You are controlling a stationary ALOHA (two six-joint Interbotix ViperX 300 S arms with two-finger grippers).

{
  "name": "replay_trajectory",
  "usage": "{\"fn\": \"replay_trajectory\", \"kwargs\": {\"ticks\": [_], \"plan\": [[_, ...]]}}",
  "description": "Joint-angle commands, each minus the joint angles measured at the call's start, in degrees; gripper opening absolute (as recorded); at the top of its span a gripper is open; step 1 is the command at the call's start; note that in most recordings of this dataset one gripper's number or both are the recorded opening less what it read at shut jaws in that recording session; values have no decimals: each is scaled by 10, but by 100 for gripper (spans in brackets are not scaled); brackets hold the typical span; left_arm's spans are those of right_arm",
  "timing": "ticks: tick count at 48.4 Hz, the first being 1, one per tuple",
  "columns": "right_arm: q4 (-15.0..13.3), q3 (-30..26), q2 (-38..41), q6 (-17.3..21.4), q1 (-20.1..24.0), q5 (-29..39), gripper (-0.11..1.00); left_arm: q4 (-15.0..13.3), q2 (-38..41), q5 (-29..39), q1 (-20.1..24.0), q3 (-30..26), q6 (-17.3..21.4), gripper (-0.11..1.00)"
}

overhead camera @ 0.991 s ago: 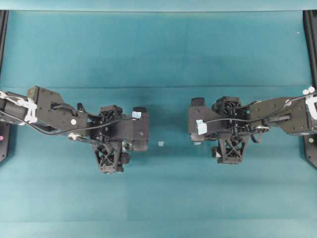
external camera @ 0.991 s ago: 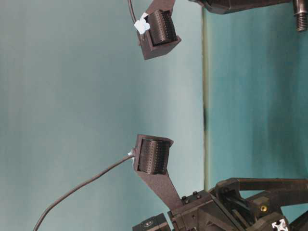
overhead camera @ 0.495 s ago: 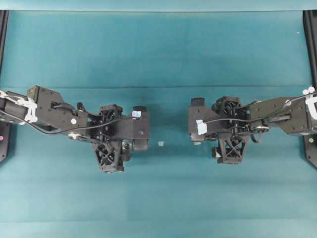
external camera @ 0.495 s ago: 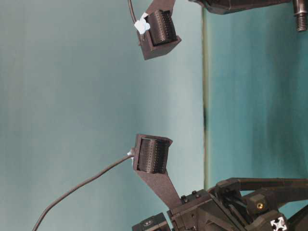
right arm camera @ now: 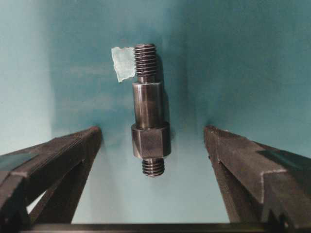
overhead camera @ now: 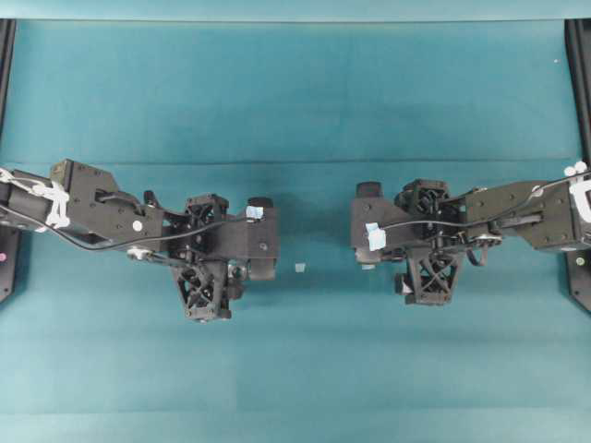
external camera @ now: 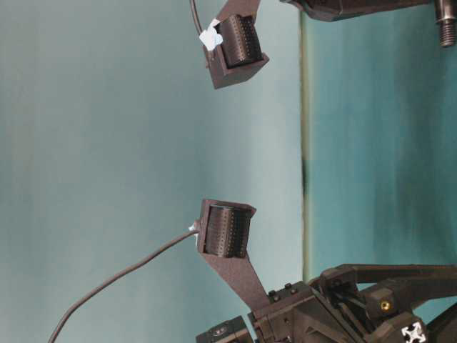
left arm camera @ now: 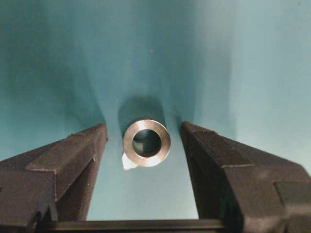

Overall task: Insert the washer onto the shaft with both hands.
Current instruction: 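Lower both open grippers toward the washer and the threaded shaft, then close left gripper on the washer and right gripper on the shaft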

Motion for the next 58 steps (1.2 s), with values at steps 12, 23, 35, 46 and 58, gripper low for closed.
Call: {"fn": "replay_trajectory", "kwargs": {"ticks": [12,23,35,46,58], "plan": [[-2,-2,12,-4,-8,-7,87,2,-2,1,-1,-1,4,66],[-2,-2,12,-4,-7,-7,87,0,-2,7,-1,0,5,66],[-2,-2,12,-4,-7,-7,87,0,-2,18,0,-1,20,66],[-2,-2,12,-4,-8,-7,87,0,-1,19,-1,-4,26,66],[-2,-2,12,-4,-8,-7,87,0,-1,25,-1,-4,25,66]]}}
